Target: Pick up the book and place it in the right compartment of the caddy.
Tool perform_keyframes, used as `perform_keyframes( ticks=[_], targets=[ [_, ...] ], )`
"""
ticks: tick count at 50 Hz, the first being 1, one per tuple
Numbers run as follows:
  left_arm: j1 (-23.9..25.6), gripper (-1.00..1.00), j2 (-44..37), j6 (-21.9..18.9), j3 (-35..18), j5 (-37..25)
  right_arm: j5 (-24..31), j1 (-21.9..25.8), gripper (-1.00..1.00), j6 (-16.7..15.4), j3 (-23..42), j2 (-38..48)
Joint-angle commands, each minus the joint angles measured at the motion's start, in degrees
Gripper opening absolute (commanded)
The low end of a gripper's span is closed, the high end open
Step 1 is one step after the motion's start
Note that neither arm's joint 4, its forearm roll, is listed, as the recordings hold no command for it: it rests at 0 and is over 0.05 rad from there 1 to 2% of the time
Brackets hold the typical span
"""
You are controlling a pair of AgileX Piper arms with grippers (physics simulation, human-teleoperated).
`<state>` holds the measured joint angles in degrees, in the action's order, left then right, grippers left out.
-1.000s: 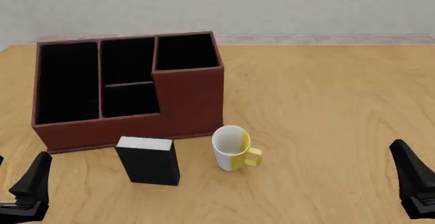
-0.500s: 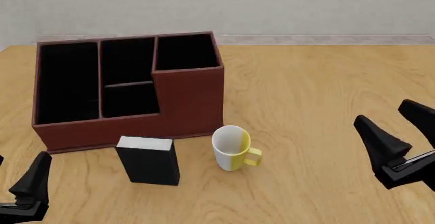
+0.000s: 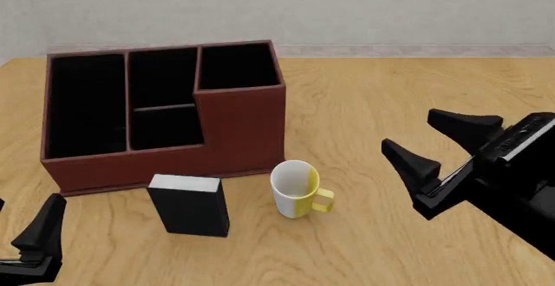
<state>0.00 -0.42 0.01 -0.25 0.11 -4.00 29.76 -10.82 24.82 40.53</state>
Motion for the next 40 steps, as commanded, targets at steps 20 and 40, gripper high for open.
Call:
perform_keyframes(
  ticks=[20, 40],
  targets=[
    [0.0, 1.00, 0.0, 0.0, 0.0, 0.0, -4.6, 12.5, 1.00, -5.1, 8.3, 19.7],
    [0.0, 1.00, 0.0, 0.0, 0.0, 0.0, -6.6, 16.9, 1.00, -5.2, 14.4, 33.1]
  ],
)
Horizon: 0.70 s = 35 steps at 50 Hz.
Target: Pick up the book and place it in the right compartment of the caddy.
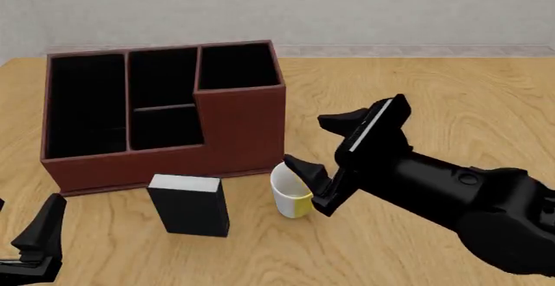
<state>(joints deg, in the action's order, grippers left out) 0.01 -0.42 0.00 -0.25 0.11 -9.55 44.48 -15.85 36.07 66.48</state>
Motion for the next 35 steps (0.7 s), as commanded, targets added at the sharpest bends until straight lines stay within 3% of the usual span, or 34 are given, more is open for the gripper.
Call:
perform_keyframes(
  ticks=[1, 35],
  targets=[
    [0.0, 1.00, 0.0, 0.0, 0.0, 0.0, -1.3, 2.3, 1.00, -0.1, 3.4, 8.0],
    [0.0, 1.00, 0.0, 0.0, 0.0, 0.0, -3.5, 7.2, 1.00, 0.4, 9.6, 21.2]
  ],
)
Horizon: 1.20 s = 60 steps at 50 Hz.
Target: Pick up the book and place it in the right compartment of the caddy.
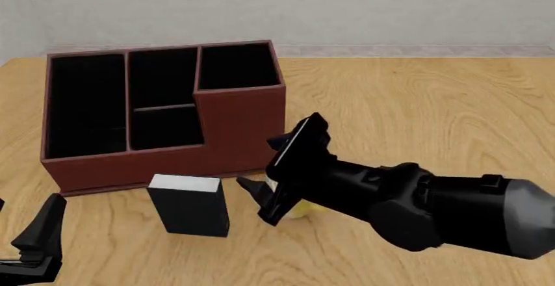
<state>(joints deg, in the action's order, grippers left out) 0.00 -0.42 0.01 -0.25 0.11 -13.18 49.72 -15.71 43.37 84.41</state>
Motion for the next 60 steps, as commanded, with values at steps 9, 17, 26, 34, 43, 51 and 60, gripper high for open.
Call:
perform_keyframes(
  ticks=[9, 17, 26, 34, 43, 51, 60],
  targets=[
    [0.0, 1.00, 0.0, 0.0, 0.0, 0.0, 1.0, 4.0, 1.00, 0.9, 4.7, 6.3],
    [0.0, 1.00, 0.0, 0.0, 0.0, 0.0, 1.2, 5.5, 1.00, 2.0, 6.0, 9.2],
    [0.0, 1.00, 0.0, 0.0, 0.0, 0.0, 0.5, 5.7, 1.00, 3.5, 7.0, 12.0],
    [0.0, 1.00, 0.0, 0.0, 0.0, 0.0, 0.4, 5.8, 1.00, 3.6, 7.8, 14.3],
    [0.0, 1.00, 0.0, 0.0, 0.0, 0.0, 1.6, 5.8, 1.00, 3.7, 9.9, 16.2],
    [0.0, 1.00, 0.0, 0.0, 0.0, 0.0, 1.6, 5.5, 1.00, 4.3, 11.0, 18.3],
    [0.0, 1.00, 0.0, 0.0, 0.0, 0.0, 1.8, 5.4, 1.00, 4.2, 12.0, 20.5]
  ],
)
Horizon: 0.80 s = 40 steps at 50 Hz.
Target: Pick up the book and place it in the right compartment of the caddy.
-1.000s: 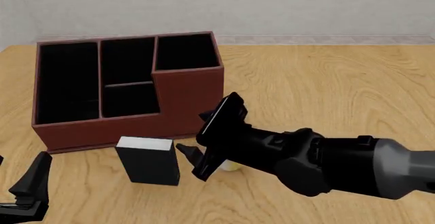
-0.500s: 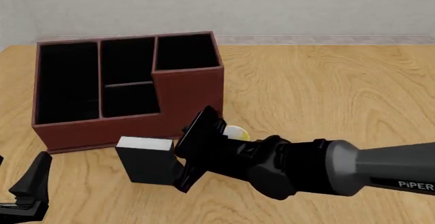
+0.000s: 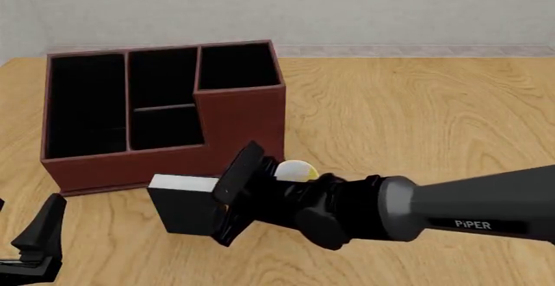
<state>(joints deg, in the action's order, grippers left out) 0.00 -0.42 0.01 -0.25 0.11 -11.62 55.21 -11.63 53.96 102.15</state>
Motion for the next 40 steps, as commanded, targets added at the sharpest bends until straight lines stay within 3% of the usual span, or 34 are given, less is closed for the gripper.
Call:
perform_keyframes(
  ticks=[1, 27, 28, 36, 40],
  targets=[
    [0.0, 1.00, 0.0, 0.0, 0.0, 0.0, 0.4, 0.0, 1.00, 0.0, 1.6, 3.0],
    [0.0, 1.00, 0.0, 0.0, 0.0, 0.0, -0.9, 3.6, 1.00, 1.7, 0.3, 1.9],
    [0.0, 1.00, 0.0, 0.0, 0.0, 0.0, -1.1, 3.7, -1.00, 1.7, 0.1, 1.8],
    [0.0, 1.00, 0.0, 0.0, 0.0, 0.0, -2.5, 2.8, -1.00, 0.7, -1.3, -0.6],
    [0.0, 1.00, 0.0, 0.0, 0.0, 0.0, -3.8, 2.7, -1.00, 2.2, -2.3, -2.3]
  ],
)
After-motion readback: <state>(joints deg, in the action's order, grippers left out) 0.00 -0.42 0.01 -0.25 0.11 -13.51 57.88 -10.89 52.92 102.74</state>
